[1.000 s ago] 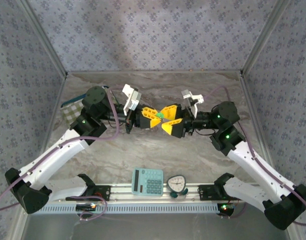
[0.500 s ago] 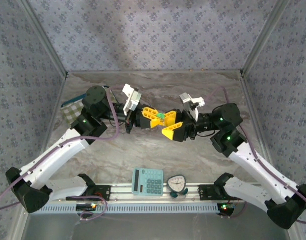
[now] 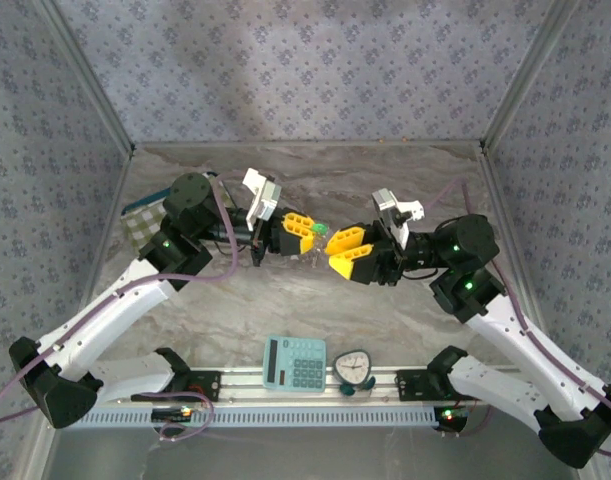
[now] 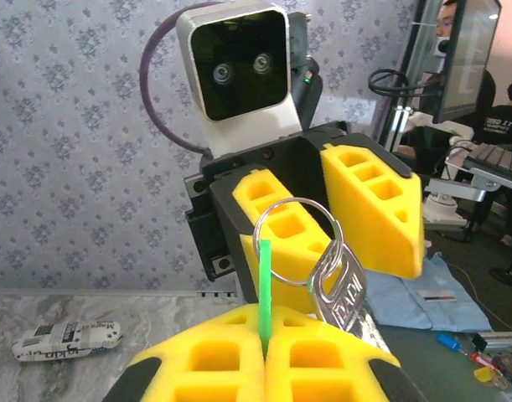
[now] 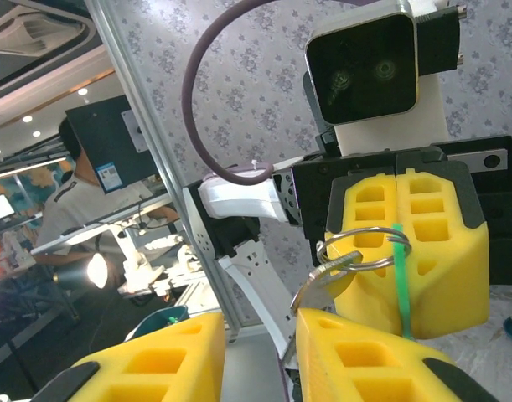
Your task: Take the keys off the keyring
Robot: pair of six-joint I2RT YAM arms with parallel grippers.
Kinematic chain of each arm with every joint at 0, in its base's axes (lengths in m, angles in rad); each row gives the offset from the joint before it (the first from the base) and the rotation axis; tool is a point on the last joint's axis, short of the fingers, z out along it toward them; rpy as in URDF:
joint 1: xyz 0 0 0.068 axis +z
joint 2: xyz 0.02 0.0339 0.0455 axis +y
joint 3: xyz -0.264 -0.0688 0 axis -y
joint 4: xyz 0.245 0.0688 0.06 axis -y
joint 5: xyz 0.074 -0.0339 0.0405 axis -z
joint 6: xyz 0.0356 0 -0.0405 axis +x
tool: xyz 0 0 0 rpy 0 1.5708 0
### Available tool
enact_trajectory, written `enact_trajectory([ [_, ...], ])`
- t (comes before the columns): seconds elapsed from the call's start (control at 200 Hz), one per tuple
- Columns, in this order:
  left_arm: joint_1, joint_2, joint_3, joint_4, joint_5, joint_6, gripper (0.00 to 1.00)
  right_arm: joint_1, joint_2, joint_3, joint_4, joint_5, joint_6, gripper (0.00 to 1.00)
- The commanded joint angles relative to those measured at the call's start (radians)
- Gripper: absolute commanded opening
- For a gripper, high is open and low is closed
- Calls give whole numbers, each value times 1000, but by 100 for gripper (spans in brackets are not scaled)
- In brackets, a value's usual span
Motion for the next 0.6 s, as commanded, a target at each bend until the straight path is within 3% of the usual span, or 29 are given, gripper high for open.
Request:
enact_trajectory([
  [0.0, -4, -30, -13, -6, -46, 36, 0, 14, -3, 29, -41, 63, -48, 32],
  [0.32, -17, -50, -33, -3, -101, 57, 0, 39, 3, 15, -66, 178, -67, 37],
  [0.595, -23, -64, -56, 5, -142, 68, 0, 43, 3, -31, 28, 227, -26, 32],
])
